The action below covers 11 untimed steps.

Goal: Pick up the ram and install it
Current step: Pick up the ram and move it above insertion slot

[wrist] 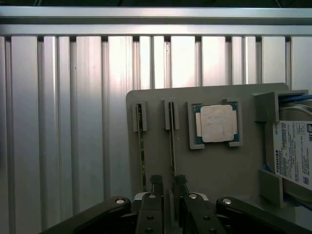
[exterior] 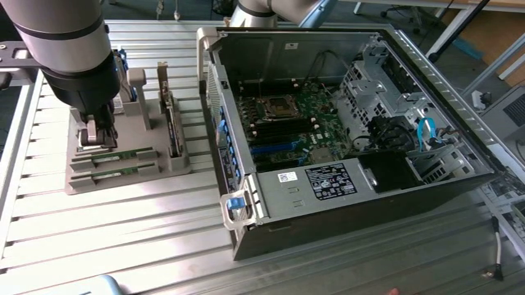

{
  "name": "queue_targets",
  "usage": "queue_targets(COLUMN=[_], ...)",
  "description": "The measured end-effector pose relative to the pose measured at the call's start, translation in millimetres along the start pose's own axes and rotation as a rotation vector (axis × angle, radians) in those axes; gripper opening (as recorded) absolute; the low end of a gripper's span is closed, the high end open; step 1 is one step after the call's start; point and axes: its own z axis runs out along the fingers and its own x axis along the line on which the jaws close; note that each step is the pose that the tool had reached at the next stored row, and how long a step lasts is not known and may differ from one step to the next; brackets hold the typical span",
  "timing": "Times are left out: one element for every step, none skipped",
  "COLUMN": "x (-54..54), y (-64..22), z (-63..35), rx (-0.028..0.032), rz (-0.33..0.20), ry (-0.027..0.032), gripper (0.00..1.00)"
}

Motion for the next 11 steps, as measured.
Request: queue_targets(x=[0.0,0.0,0.0,0.0,0.0,0.0,0.2,0.5,1.0,1.8,2.6], y=[0.0,0.0,0.0,0.0,0.0,0.0,0.0,0.0,0.0,-0.1,-0.1], z=[0.3,0.6,0.7,0.8,0.8,0.8,0.9,1.0,0.9,0.8,0.8], rx=[0.0000,0.0000,0.0000,0.0001,0.0001,0.0001,0.0002,0.0003,0.0003,0.0001,0.0002], rz=[0.000,0.000,0.000,0.000,0.000,0.000,0.000,0.000,0.000,0.000,0.000], ry=[0.0000,0.0000,0.0000,-0.0001,-0.0001,-0.0001,-0.0002,-0.0002,-0.0002,-0.0001,-0.0001], gripper=[0.24,0.24,0.24,0.24,0.24,0.24,0.24,0.24,0.24,0.24,0.24])
